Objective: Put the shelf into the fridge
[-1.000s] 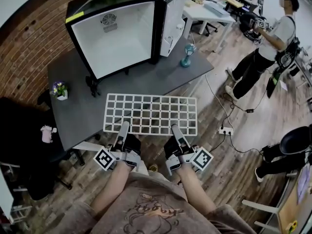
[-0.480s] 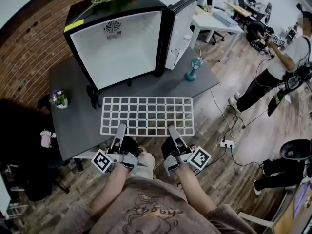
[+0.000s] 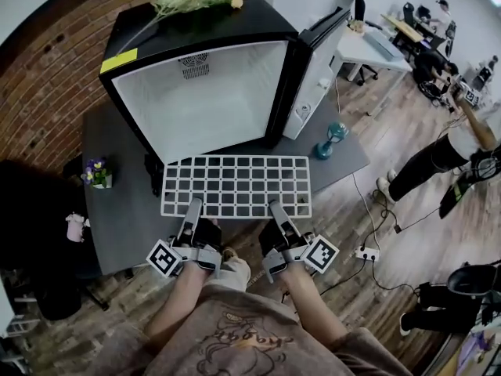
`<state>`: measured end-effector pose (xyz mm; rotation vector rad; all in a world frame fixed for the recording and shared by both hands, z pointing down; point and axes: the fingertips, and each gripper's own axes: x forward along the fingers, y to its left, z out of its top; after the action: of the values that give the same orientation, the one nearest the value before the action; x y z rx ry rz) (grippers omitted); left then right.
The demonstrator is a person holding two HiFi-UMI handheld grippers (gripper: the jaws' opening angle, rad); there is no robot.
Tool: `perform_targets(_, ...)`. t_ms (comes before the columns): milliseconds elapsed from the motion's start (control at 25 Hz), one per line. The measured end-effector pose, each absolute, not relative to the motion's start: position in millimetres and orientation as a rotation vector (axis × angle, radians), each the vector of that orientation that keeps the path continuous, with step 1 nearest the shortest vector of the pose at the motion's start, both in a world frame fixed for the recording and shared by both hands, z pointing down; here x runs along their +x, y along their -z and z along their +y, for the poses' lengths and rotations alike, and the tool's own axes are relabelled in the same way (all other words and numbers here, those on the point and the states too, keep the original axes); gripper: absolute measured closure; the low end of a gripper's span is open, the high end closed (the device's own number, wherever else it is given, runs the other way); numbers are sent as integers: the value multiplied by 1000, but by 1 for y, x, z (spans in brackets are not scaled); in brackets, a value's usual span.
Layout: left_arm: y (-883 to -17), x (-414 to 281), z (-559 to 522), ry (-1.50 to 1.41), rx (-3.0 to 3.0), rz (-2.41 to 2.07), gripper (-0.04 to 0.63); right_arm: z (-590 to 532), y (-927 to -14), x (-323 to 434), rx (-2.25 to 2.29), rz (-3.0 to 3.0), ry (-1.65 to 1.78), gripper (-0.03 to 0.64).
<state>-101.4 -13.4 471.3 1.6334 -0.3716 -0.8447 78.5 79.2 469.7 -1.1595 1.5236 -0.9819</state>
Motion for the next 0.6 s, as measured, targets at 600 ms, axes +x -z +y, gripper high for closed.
perform_targets(600, -464, -105, -101, 904, 1627, -467, 546, -29, -465, 84, -1103, 1595, 1089, 594)
